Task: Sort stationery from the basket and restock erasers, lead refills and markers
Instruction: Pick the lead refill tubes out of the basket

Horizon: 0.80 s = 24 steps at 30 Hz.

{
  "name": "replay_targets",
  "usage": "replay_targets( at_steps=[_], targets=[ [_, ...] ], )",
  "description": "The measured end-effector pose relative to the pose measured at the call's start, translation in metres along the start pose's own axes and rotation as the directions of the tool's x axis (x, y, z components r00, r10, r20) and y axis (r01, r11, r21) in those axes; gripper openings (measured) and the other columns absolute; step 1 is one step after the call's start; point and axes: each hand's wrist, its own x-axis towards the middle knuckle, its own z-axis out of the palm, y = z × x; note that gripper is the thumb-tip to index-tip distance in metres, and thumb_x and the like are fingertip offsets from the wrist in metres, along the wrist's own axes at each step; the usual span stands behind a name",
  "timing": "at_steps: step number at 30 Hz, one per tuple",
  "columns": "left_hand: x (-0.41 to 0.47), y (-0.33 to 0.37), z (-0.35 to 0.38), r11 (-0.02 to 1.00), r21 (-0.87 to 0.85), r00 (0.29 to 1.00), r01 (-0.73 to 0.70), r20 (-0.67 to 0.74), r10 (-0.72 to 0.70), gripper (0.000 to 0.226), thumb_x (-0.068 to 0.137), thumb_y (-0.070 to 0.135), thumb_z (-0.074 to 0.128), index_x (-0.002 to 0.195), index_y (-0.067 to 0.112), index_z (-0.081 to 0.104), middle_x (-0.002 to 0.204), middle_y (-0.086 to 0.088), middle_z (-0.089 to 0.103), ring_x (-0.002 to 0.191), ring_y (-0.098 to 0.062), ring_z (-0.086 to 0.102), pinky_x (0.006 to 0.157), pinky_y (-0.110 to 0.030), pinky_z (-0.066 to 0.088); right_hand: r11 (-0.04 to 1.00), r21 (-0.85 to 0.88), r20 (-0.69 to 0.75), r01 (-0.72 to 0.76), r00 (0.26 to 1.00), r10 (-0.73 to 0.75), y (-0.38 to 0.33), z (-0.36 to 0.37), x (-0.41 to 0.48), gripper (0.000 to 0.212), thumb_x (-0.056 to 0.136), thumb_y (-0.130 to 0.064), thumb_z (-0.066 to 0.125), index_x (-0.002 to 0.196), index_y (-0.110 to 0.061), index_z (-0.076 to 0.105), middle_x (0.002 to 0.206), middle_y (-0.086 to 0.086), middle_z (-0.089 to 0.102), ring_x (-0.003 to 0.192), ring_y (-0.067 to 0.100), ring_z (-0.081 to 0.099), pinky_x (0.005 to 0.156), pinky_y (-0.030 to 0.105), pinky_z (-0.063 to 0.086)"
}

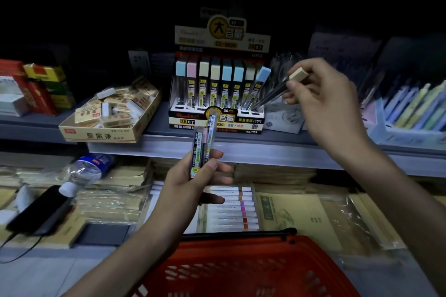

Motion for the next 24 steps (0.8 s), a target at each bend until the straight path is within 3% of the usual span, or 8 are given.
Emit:
replay_targets(
  at_steps=[10, 17, 21, 24],
  targets=[
    [-0.005, -0.003, -0.011, 1.0, 0.016, 1.0, 0.002, -0.009, -0.002, 0.019, 0.104, 0.017, 0.051, 0.116, 0.014, 0.066, 0.096, -0.01, 0.076, 0.09, -0.028, 0.075, 0.067, -0.038, 0.059, 0.996, -0.053, 0.004, 0.067, 0.998, -0.067, -0.002, 0.004, 0.005, 0.009, 0.101, -0.012, 0.06, 0.108, -0.017, 0.064, 0.093, -0.001, 0.069, 0.082, 0.011, 0.069, 0.076, 0.024, 0.057],
    [-0.006, -0.006, -0.015, 1.0, -0.01, 1.0, 0.024, 0.001, -0.024, 0.019, 0.104, 0.017, 0.052, 0.116, 0.012, 0.066, 0.095, -0.012, 0.075, 0.088, -0.03, 0.074, 0.064, -0.032, 0.059, 0.987, -0.114, 0.077, 0.11, 0.992, -0.101, -0.002, 0.007, 0.009, 0.01, 0.101, -0.013, 0.06, 0.108, -0.019, 0.064, 0.089, -0.002, 0.068, 0.082, 0.016, 0.067, 0.077, 0.043, 0.056],
    [-0.007, -0.006, -0.015, 1.0, -0.006, 1.0, 0.022, 0.0, -0.022, 0.02, 0.103, 0.019, 0.052, 0.116, 0.014, 0.067, 0.094, -0.012, 0.075, 0.085, -0.028, 0.073, 0.065, -0.033, 0.06, 0.975, -0.17, 0.124, 0.14, 0.985, -0.119, -0.002, 0.013, 0.008, 0.011, 0.101, -0.014, 0.06, 0.109, -0.019, 0.064, 0.091, -0.001, 0.066, 0.082, 0.019, 0.062, 0.074, 0.039, 0.05],
    [-0.006, -0.005, -0.015, 1.0, -0.004, 1.0, 0.011, -0.003, -0.011, 0.021, 0.103, 0.022, 0.053, 0.117, 0.017, 0.068, 0.095, -0.016, 0.073, 0.081, -0.026, 0.072, 0.066, -0.035, 0.059, 0.956, -0.252, 0.092, 0.153, 0.987, -0.133, 0.003, 0.017, 0.008, 0.023, 0.101, -0.014, 0.06, 0.123, -0.018, 0.065, 0.101, -0.001, 0.061, 0.088, 0.016, 0.055, 0.076, 0.033, 0.044]
  ],
)
